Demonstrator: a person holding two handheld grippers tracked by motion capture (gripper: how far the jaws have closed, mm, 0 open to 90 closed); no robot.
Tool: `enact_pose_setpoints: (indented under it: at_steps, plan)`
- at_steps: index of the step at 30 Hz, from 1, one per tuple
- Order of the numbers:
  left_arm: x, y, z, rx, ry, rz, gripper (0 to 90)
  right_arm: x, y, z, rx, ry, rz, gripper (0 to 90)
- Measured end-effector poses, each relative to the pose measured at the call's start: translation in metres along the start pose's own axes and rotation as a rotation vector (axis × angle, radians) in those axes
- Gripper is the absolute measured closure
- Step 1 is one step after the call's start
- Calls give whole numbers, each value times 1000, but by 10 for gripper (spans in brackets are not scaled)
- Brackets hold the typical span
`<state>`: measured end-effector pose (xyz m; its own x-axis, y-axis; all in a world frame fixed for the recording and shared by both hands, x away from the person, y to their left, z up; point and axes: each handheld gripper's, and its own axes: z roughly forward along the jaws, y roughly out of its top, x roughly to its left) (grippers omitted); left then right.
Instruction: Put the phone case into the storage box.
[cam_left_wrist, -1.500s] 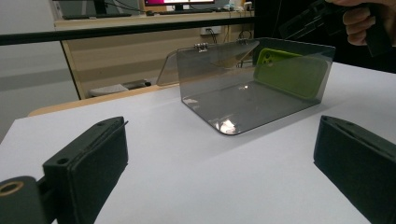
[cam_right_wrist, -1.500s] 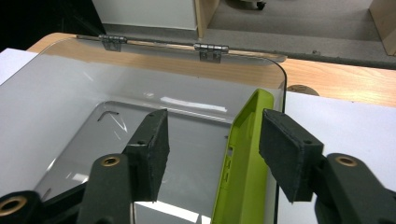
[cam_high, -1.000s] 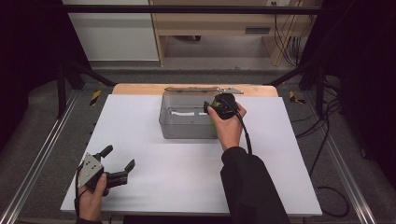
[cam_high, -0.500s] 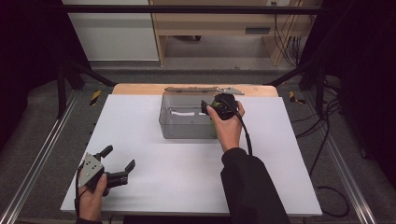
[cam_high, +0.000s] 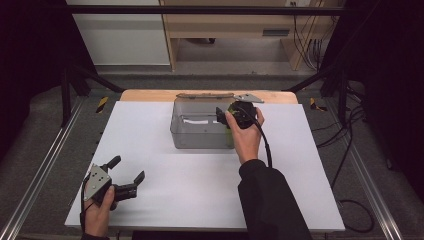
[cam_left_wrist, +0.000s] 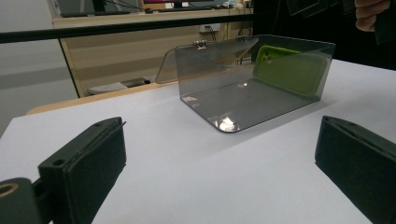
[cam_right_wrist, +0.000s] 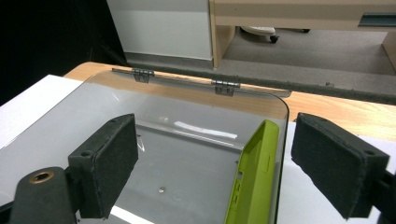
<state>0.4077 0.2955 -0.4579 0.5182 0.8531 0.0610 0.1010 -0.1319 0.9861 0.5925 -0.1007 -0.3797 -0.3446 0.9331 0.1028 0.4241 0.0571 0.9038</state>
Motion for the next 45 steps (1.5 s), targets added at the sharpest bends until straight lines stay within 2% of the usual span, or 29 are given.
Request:
enact_pose_setpoints:
  at_steps: [11,22,27,38,45]
  plan:
    - [0,0,0,1,1,1,20,-2,3,-7,-19,2,-5,158]
    - [0,0,0,2,2,3,20,-2,4,-10,-24,-1,10,145]
    - [0,0,0,3,2,3,20,1,4,-11,-32,-41,-16,140]
    - [0,0,0,4,3,2,20,4,1,-13,-66,-84,-53,111]
    - [0,0,0,4,3,3,20,2,0,-20,-101,-82,-63,122]
